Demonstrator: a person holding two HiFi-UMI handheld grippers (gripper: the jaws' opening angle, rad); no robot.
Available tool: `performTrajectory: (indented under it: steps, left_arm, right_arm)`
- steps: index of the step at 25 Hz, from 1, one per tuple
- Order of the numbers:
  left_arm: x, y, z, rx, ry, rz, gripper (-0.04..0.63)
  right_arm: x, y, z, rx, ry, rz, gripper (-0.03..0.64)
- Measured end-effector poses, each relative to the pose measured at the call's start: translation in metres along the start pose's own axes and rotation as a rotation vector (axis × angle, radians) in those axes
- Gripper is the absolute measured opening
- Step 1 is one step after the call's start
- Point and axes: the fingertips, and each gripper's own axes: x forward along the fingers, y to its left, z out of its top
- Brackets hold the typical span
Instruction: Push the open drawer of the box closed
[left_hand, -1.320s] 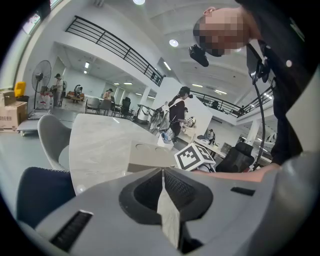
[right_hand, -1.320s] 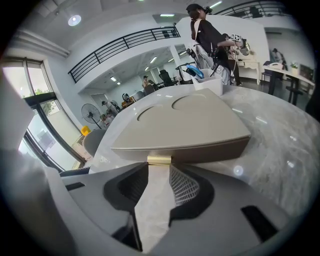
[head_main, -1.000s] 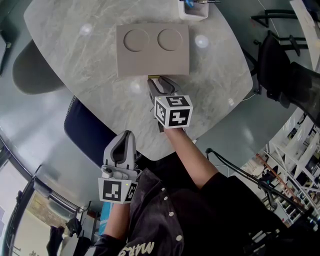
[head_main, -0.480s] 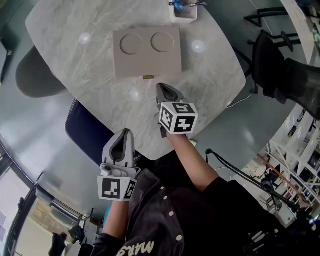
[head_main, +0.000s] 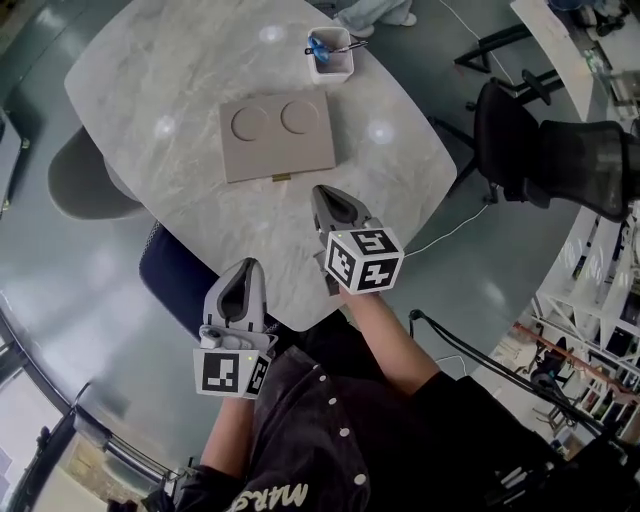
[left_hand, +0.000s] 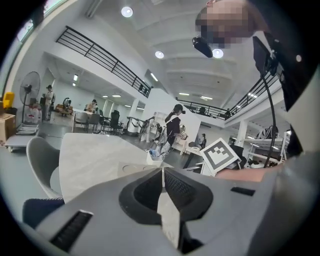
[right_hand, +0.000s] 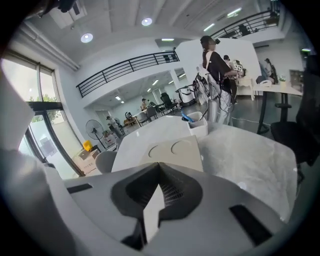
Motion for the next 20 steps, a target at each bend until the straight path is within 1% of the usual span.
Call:
performTrajectory:
  steps: [4,9,16,20]
  left_arm:
    - [-0.008,-0.007,0.022,0.033,-0.043,-0.016,0.025]
    - [-0.02,-0.007,0.049,0.069,-0.105,-0.014,0.025]
    - [-0.042,-0.013,0.086,0.123,-0.189,-0.006,0.023]
    - [-0.052,-0.015,0.11,0.153,-0.242,-0.007,0.025]
  right_arm:
    - [-0.031,0.014,0.029,-0.093,-0.073,0.033,-0.002]
    - [-0.068,0.028,0.062,-0.167,-0.157,0.051,-0.003]
    - [-0.125,0.045,0.1,-0.22,-0.309,0.071,-0.002]
    - [-0.154,0.05,0.116,-0.249,-0.375,0.059,-0.003]
